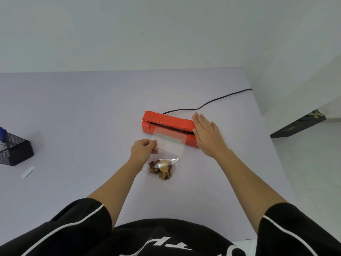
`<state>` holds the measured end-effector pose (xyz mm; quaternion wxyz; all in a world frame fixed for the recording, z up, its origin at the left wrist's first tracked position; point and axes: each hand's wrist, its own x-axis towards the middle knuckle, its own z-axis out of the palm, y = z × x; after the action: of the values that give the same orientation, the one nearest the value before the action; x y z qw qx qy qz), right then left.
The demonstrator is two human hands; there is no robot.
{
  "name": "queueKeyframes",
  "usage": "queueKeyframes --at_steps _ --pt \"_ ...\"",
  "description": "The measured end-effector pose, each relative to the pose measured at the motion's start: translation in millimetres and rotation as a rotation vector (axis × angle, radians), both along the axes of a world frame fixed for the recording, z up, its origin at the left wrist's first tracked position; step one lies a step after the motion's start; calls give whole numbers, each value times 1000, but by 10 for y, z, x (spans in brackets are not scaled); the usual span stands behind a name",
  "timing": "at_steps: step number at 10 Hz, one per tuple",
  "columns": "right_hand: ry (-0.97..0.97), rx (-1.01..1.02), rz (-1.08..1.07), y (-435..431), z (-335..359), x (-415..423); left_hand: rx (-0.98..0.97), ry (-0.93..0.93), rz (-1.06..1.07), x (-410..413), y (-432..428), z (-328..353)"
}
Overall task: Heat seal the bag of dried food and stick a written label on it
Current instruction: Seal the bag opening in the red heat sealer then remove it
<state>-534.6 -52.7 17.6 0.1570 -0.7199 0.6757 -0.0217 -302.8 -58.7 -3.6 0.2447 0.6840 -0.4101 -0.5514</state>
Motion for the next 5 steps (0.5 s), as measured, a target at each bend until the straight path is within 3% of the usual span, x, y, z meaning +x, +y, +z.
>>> queueKeyframes --at_steps 5 --pt "-4 23 -3 7 -60 8 13 9 17 -14 3 9"
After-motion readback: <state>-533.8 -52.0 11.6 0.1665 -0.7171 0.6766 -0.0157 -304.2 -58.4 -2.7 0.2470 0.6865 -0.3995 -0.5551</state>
